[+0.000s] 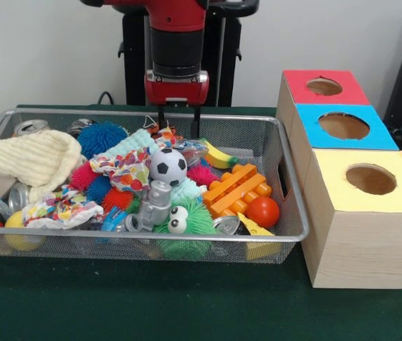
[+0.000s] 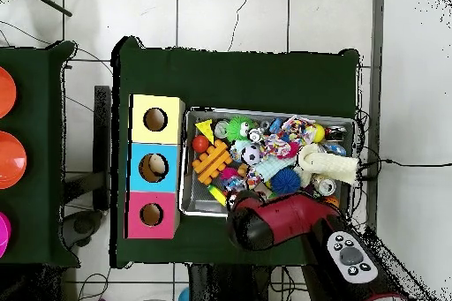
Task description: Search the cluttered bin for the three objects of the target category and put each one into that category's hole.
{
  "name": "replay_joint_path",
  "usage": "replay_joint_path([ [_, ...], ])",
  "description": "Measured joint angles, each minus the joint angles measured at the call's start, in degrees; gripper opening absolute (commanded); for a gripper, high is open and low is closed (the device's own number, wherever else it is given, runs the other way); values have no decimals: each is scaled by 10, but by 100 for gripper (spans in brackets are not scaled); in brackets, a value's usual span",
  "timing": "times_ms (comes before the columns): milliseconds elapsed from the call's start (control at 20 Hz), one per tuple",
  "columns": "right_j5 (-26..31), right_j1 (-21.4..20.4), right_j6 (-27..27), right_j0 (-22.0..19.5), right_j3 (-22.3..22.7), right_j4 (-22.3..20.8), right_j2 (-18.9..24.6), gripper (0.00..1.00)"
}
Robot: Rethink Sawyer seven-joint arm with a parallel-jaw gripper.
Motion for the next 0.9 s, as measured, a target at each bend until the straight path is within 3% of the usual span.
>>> replay_joint_path([
  [900,80,1,0,-12,-58,14,54,100],
])
